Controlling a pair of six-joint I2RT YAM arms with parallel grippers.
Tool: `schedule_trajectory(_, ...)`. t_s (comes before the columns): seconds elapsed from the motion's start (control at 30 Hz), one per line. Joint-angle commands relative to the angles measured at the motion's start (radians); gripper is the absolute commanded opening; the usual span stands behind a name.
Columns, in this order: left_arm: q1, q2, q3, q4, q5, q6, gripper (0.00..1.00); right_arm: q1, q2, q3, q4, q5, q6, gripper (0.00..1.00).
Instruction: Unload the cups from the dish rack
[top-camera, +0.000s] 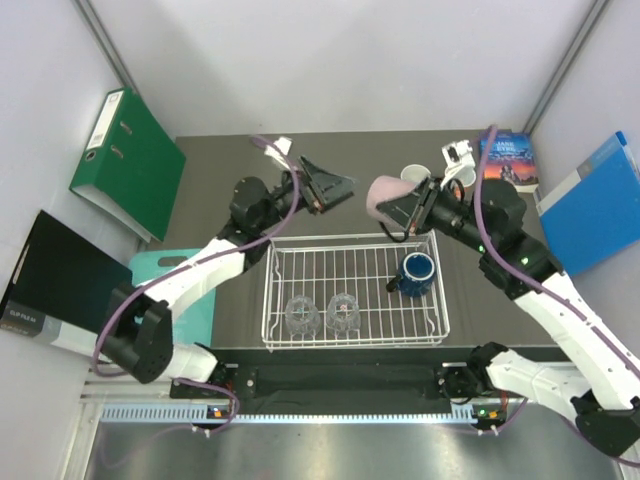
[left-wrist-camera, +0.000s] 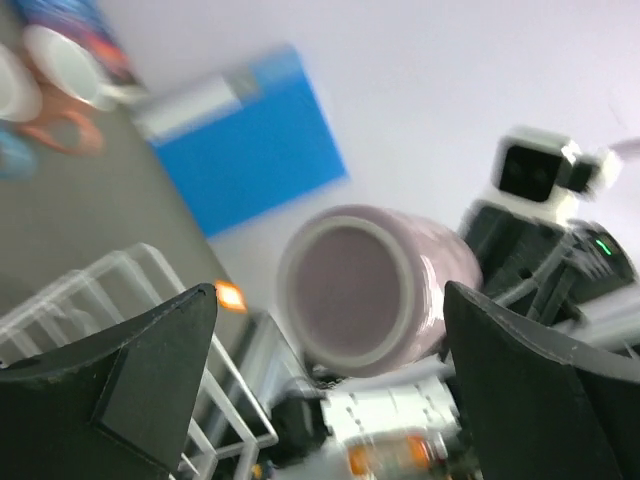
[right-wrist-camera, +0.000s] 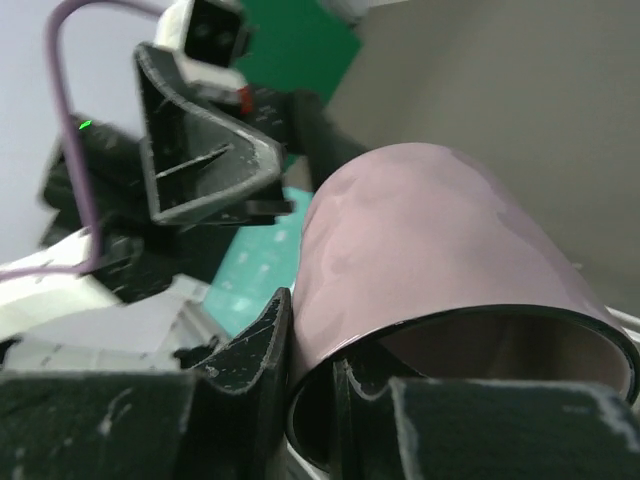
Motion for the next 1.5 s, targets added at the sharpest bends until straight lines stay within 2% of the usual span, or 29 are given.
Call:
schedule_trajectory(0.0, 0.062, -0.128, 0.0, -0.364, -0.289, 0.112, 0.99, 0.005, 0.13, 0.243, -0.158, 0.227, -0.126, 0.0)
schedule_trajectory(0.03, 0.063, -0.146, -0.023, -0.469, -0.337, 0.115, 0.99, 0.005, 0.167, 0.32, -0.192, 0.253, -0.134, 0.0)
schedule_trajectory(0.1, 0.072, -0.185, -0.049, -0.528, -0.432, 0.114, 0.99, 0.002, 0.283, 0.388, -0.266, 0.317, -0.149, 0.0)
schedule_trajectory(0.37, 0.072, -0.252, -0.029, -0.903, -0.628, 0.143, 0.99, -0.004, 0.711, 0.725, -0.453, 0.462, -0.097, 0.0)
schedule_trajectory(0.63, 0.071, -0.294, 0.006, -1.051, -0.783, 0.184, 0.99, -0.016, 1.036, 1.003, -0.559, 0.469, -0.019, 0.0)
schedule_trajectory(0.8, 0.072, -0.291, 0.04, -1.129, -0.828, 0.196, 0.99, -0.047, 1.179, 1.171, -0.625, 0.451, 0.006, 0.0)
schedule_trajectory(1.47, 0.072, -0.209, 0.032, -1.145, -0.802, 0.209, 0.99, -0.108, 1.443, 1.247, -0.616, 0.385, 0.004, 0.0)
